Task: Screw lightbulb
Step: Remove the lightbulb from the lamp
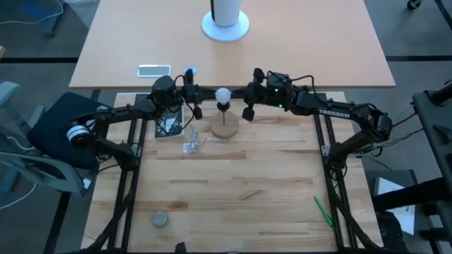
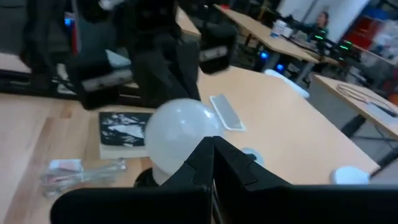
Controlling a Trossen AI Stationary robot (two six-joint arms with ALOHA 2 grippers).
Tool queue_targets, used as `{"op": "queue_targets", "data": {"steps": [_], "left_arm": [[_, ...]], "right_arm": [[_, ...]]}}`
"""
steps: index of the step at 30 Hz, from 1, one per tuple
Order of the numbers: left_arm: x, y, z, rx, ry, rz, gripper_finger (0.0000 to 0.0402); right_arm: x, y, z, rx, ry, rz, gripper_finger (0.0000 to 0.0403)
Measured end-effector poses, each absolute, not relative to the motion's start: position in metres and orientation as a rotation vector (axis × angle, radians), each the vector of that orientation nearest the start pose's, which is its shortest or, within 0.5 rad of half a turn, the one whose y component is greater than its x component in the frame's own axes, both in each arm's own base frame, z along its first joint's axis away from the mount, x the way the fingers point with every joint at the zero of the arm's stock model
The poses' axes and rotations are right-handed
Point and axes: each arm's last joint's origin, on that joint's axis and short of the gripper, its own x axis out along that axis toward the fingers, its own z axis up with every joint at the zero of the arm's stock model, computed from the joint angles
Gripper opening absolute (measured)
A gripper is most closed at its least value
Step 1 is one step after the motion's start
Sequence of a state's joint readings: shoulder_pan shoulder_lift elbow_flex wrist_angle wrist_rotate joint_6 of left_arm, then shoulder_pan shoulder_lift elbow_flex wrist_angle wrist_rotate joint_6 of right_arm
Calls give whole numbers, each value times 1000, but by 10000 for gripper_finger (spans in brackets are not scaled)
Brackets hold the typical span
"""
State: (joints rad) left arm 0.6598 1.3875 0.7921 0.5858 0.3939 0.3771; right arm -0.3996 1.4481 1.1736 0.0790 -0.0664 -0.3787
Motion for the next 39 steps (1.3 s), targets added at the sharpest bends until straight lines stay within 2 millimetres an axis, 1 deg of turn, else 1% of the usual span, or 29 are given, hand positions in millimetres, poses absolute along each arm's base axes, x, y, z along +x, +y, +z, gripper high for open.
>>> {"op": "queue_targets", "data": {"steps": [4, 5, 8, 12, 18, 23, 28, 32, 39], "left_arm": [[248, 178, 271, 368, 63, 262, 0], [248, 178, 272, 371, 59, 262, 0], [249, 177, 272, 373, 55, 243, 0], [249, 175, 272, 370, 52, 223, 0], [248, 173, 271, 376, 79, 187, 0], [245, 169, 275, 362, 77, 165, 0], [240, 169, 282, 362, 72, 239, 0], [239, 171, 284, 372, 73, 313, 0], [244, 174, 283, 373, 58, 315, 0]], "right_arm": [[312, -124, 334, -346, 257, -185, 0], [313, -124, 332, -343, 263, -180, 0], [318, -127, 321, -331, 298, -186, 0], [319, -132, 318, -333, 321, -253, 0], [318, -133, 318, -321, 326, -296, 0], [318, -134, 318, -322, 333, -300, 0], [318, -133, 318, -325, 335, -288, 0], [316, -132, 320, -327, 331, -287, 0], [318, -130, 321, -339, 321, -277, 0]]}}
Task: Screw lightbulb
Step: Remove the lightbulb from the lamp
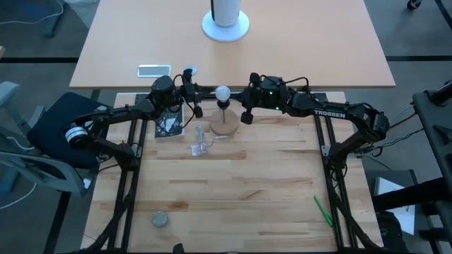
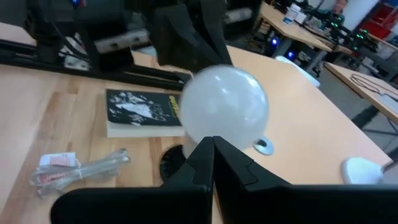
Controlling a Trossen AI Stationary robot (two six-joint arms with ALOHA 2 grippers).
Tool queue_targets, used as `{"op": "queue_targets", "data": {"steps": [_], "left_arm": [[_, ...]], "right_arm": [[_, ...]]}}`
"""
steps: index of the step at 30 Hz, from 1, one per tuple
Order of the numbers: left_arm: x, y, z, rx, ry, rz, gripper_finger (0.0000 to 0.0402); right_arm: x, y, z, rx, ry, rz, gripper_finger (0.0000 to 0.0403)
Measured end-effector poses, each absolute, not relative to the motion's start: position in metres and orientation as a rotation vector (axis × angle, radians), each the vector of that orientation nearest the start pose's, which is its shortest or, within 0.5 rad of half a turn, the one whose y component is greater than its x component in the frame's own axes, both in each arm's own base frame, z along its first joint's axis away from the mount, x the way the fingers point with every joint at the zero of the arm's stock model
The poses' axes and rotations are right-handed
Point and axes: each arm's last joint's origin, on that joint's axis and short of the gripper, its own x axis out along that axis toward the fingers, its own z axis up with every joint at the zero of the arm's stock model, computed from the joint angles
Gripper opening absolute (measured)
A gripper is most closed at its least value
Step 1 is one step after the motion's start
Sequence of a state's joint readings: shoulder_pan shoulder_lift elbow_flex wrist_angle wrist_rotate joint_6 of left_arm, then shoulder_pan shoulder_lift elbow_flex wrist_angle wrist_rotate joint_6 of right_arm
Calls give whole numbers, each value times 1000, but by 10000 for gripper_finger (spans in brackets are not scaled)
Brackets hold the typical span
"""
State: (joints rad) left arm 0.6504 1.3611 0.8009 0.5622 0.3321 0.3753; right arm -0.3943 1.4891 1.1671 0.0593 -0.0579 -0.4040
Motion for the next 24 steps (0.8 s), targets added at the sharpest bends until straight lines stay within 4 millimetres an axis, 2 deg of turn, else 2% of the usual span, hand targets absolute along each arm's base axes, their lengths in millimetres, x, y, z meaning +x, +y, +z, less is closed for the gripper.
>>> {"op": "queue_targets", "data": {"steps": [8, 24], "left_arm": [[256, 177, 285, 363, 51, 262, 0], [252, 172, 288, 300, 72, 211, 0]], "right_arm": [[317, -132, 321, -337, 320, -284, 0], [316, -138, 320, -333, 322, -314, 0]]}}
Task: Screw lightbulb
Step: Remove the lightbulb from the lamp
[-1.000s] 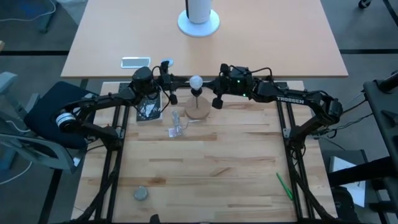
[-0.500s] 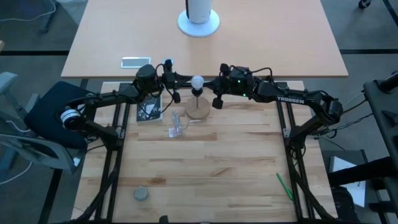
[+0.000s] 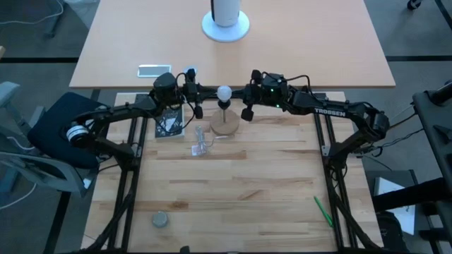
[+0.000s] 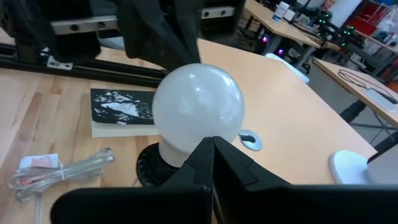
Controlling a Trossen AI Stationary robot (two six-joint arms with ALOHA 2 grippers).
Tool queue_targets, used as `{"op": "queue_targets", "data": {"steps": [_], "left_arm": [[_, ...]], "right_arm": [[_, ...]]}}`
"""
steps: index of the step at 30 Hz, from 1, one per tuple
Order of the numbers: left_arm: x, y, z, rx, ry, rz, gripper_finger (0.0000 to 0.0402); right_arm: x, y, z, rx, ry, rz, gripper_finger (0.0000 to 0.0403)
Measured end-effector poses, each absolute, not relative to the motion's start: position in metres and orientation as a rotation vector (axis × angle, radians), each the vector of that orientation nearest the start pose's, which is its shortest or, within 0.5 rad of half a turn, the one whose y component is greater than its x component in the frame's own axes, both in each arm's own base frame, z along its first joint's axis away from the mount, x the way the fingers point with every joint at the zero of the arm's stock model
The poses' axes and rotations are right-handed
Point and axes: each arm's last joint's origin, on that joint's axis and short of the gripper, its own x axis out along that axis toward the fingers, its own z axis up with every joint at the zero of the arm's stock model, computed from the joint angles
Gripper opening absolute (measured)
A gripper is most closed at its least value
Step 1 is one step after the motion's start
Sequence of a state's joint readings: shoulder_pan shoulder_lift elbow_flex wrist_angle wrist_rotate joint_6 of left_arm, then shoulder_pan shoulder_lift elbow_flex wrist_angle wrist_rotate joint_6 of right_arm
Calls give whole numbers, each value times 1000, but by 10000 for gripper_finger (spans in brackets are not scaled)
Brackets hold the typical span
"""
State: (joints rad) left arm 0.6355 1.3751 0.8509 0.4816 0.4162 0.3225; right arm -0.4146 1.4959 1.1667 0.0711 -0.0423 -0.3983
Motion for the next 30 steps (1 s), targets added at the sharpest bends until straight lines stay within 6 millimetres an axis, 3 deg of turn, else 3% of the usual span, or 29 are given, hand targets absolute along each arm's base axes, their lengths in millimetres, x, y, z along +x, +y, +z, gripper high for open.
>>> {"op": "queue_targets", "data": {"steps": [15, 22, 30], "left_arm": [[254, 167, 288, 262, 59, 127, 0], [251, 165, 294, 271, 43, 135, 0], [249, 170, 293, 323, 82, 316, 0]], "right_arm": [[312, -146, 319, -326, 331, -333, 0], [310, -151, 309, -310, 365, -337, 0], [307, -143, 319, -291, 329, -333, 0]]}}
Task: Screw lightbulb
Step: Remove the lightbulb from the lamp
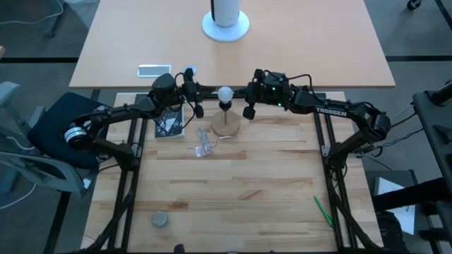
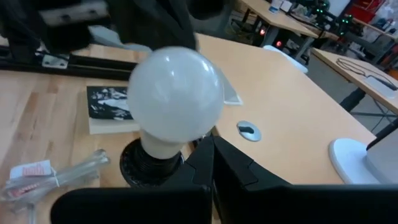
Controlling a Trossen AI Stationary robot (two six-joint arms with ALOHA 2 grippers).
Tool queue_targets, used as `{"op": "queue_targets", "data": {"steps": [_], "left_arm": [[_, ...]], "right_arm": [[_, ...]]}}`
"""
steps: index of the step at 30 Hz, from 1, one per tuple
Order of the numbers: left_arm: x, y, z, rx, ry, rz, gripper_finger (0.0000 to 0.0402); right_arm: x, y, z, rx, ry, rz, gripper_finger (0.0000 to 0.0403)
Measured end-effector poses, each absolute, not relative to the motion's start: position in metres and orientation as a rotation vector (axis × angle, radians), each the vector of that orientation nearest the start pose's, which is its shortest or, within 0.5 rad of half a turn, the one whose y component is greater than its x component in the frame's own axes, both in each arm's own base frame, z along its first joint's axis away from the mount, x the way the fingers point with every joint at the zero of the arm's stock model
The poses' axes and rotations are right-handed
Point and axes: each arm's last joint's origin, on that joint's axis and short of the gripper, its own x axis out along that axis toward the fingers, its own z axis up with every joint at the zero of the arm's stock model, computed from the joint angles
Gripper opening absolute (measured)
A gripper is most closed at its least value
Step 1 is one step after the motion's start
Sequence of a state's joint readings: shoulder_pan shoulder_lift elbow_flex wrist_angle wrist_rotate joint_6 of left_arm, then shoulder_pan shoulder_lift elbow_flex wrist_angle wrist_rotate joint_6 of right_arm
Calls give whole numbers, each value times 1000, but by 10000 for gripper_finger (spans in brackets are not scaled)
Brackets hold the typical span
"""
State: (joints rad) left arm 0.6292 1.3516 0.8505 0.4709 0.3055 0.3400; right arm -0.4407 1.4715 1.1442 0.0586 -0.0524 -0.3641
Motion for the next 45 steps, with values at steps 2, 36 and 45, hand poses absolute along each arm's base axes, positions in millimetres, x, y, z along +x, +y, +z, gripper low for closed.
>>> {"op": "queue_targets", "data": {"steps": [2, 36, 45], "left_arm": [[250, 171, 291, 321, 90, 314, 0], [254, 156, 291, 326, 107, 194, 0], [254, 163, 287, 355, 168, 366, 0]], "right_arm": [[307, -139, 321, -294, 321, -326, 0], [307, -132, 324, -313, 319, -318, 0], [293, -128, 322, -321, 387, -359, 0]]}}
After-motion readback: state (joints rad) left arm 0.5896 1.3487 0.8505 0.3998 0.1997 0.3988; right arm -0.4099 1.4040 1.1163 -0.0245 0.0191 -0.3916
